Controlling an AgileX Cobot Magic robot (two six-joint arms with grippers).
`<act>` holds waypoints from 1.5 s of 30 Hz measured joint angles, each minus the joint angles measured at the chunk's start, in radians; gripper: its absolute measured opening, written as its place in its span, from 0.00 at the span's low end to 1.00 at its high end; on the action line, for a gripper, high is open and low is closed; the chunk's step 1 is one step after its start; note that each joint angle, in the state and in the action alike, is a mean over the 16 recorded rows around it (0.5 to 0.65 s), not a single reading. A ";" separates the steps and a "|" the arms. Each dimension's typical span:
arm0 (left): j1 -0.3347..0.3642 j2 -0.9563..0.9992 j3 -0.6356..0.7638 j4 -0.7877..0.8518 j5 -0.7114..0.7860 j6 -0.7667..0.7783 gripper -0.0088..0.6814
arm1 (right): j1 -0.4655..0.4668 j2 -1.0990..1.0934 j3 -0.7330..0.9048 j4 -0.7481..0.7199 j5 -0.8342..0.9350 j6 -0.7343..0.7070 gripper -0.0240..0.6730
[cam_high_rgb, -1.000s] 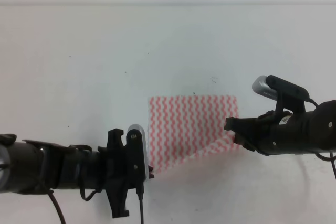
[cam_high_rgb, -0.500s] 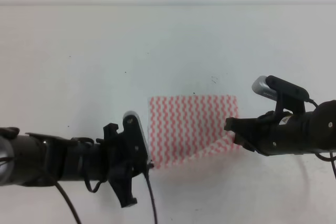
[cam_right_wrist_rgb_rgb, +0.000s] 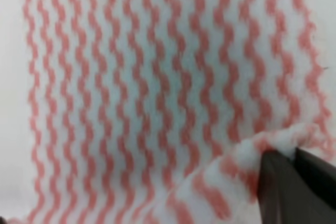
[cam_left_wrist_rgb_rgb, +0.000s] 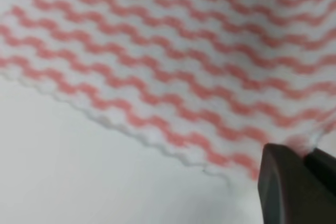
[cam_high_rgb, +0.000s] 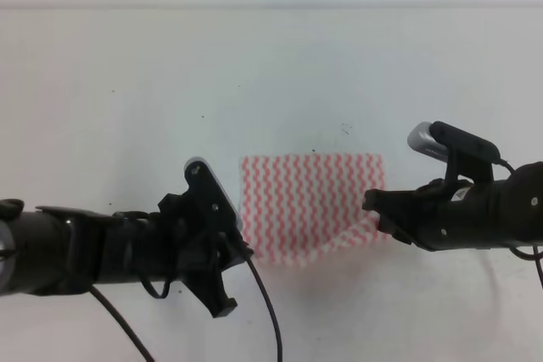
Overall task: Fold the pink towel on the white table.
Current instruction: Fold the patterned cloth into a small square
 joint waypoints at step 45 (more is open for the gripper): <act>0.002 0.160 -0.281 0.000 -0.186 -0.231 0.01 | -0.034 0.119 -0.158 -0.011 -0.049 0.000 0.01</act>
